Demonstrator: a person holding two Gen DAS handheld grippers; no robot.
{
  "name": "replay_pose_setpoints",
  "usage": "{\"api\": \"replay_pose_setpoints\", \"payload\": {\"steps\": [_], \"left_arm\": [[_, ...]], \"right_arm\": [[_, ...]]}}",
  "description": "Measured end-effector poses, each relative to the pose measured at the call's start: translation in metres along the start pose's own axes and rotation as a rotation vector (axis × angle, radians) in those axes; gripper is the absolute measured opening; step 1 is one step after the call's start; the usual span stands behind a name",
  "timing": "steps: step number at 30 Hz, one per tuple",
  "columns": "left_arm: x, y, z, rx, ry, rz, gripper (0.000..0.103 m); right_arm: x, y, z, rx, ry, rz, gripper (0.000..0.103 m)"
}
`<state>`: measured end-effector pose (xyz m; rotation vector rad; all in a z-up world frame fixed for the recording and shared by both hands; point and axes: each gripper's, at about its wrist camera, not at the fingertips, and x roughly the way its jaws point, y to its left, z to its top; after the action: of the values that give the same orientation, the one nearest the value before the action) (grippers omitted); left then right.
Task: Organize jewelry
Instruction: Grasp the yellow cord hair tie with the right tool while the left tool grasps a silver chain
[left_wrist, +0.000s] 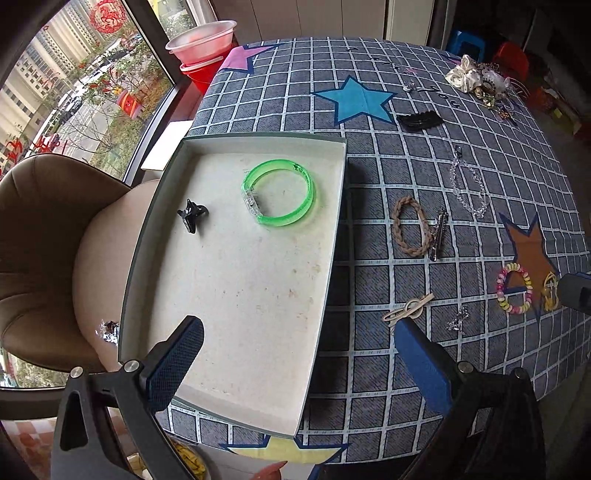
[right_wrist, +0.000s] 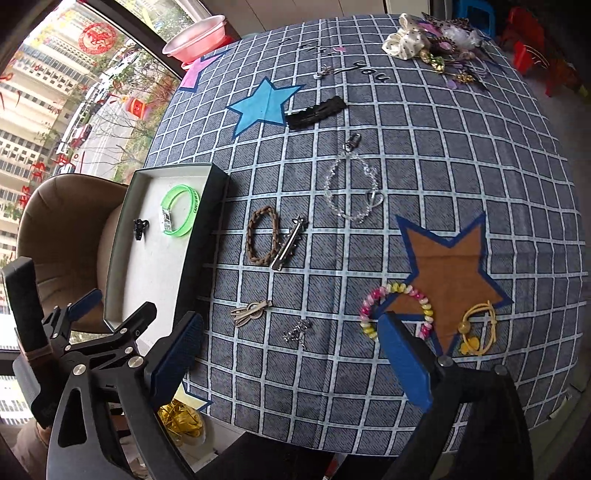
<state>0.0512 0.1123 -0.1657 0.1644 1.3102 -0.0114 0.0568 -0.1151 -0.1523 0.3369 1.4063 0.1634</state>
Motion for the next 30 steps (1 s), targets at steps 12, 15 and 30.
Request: {"api": "replay_pose_setpoints", "payload": {"steps": [12,15,30], "left_arm": [[0.005,-0.074,-0.009,0.148,0.073,-0.07,0.103],[0.01,-0.089,-0.011,0.184,0.075,-0.06,0.103],[0.049,-0.136,-0.013,0.231,0.116,-0.066,0.103]], "right_arm": [[-0.03,-0.099,-0.052,0.196,0.006,-0.119,0.096],[-0.031,-0.119,-0.062,0.234,0.015,-0.147,0.096],[0.005,-0.166,-0.064,0.24,0.081,-0.244,0.096]]}}
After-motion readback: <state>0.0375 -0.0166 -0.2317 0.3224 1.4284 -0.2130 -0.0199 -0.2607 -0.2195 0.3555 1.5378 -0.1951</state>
